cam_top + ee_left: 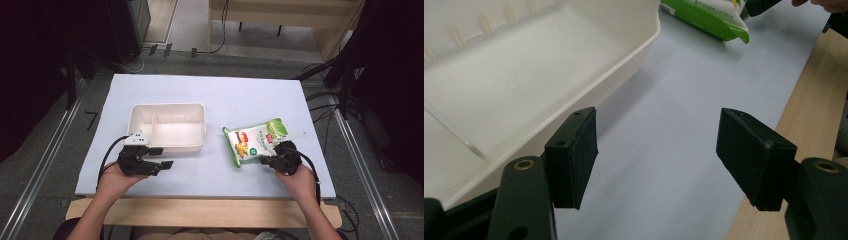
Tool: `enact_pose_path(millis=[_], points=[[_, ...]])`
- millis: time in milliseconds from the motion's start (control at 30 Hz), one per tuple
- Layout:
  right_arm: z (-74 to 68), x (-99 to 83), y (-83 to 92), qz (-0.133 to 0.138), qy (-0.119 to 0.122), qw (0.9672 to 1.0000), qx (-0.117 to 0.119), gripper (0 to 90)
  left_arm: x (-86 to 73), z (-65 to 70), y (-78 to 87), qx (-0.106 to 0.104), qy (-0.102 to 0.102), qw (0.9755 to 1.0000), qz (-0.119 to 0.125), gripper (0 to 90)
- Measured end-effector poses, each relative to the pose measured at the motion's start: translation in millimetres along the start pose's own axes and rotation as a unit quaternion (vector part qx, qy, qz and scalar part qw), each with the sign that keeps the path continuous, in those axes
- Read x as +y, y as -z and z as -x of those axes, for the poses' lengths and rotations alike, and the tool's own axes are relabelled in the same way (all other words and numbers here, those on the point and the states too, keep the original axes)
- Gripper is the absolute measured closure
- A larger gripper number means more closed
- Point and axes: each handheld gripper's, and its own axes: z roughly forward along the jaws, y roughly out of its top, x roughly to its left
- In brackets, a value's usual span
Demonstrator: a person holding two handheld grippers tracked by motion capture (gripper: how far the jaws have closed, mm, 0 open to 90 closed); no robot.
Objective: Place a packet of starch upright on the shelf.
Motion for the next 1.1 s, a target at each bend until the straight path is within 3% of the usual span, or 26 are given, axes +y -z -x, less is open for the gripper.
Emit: enact_pose_path(millis=[267, 533, 800, 1100], points=[[11.6, 5.3, -4.0, 0.003, -0.011, 0.9999, -0.010, 90.0, -0.2, 0.4, 0.3, 0.002, 0.000, 1.0000, -0.002, 33.8], [26.5, 15.5, -6.9, 0.012, -0.029, 0.9988, -0.037, 90.0, -2.2, 0.4, 2.0, 0.006, 0.003, 1.0000, 0.000, 33.7], [39.5, 31.3, -15.9, 0.009, -0.029, 0.9981, -0.054, 90.0, -5.3, 1.0, 6.0, 0.013, 0.005, 0.9999, 0.000, 33.8], [54.0, 49.6, -31.9, 0.003, -0.043, 0.9978, -0.050, 90.0, -10.3, 0.6, 10.9, 0.015, 0.011, 0.9998, 0.003, 33.7]])
